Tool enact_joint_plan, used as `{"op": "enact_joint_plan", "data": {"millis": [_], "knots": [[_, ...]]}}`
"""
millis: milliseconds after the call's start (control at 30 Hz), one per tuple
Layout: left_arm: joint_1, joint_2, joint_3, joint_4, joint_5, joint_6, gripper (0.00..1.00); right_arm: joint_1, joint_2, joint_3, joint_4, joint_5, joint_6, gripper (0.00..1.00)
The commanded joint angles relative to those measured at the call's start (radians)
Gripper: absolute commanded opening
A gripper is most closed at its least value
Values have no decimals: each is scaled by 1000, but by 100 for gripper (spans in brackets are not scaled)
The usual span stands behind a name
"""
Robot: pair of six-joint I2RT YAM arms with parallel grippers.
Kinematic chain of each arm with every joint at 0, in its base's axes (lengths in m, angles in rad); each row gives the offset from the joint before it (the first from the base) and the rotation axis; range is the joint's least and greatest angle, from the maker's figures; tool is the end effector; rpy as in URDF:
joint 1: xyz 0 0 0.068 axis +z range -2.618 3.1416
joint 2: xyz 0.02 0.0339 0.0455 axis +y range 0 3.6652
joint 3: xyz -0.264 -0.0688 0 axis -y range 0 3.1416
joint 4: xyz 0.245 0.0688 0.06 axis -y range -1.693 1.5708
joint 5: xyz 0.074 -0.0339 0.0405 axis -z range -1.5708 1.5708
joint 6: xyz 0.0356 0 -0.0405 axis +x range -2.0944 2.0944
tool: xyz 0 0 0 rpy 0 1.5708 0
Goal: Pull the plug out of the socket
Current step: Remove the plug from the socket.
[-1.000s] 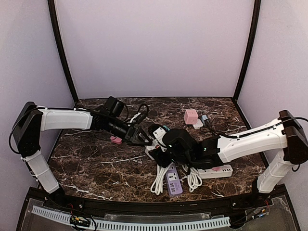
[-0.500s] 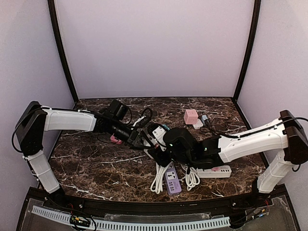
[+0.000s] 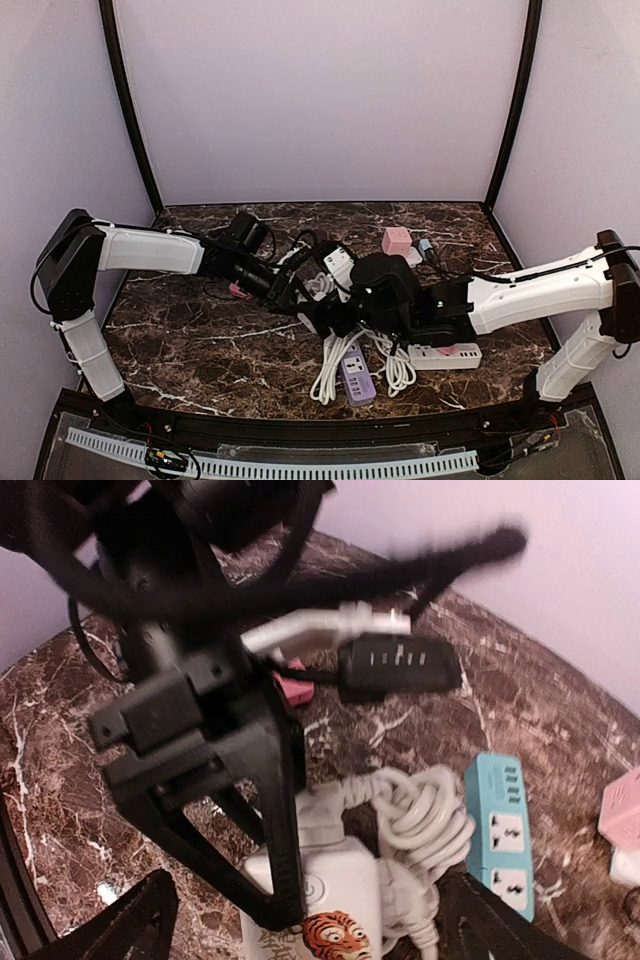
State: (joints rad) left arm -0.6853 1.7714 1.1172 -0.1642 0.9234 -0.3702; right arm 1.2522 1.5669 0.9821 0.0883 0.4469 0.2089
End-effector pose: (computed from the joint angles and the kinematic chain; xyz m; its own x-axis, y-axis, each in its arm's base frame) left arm 0.2675 -0.2554 0.2010 -0.8177 0.3866 -0.4264 0.5448 0.2809 -0.7901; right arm 0.1241 0.3273 0.2417 -0.2989 -0.3091 -0.9028 -0.6904 0.7232 -0.0190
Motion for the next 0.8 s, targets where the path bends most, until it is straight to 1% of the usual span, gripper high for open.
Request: {"op": "enact_joint_plan", "data": {"millis": [0, 100, 233, 333, 400, 500, 533, 667, 767], "knots": [[-1, -8, 6, -28, -1, 31, 30, 6, -103, -20, 72, -11, 57, 97], [16, -12, 5, -20, 6, 24, 27, 7, -148, -60, 39, -29, 107, 99], [35, -47, -8, 27, 41, 18, 26, 7, -190, -119, 7, -32, 196, 95], [47, -83, -14, 41, 55, 21, 26, 4, -198, -128, -43, -38, 313, 88], [61, -98, -23, 56, 60, 5, 25, 4, -201, -133, -52, -77, 377, 83], [83, -109, -36, 101, 70, -27, 23, 2, -196, -148, -32, -147, 459, 77], [90, -115, -42, 110, 78, -39, 22, 1, -192, -155, -16, -173, 476, 73], [96, -129, -47, 129, 87, -47, 22, -15, -162, -164, 26, -251, 535, 62], [96, -135, -49, 129, 81, -50, 22, -28, -121, -140, 21, -281, 556, 60]]}}
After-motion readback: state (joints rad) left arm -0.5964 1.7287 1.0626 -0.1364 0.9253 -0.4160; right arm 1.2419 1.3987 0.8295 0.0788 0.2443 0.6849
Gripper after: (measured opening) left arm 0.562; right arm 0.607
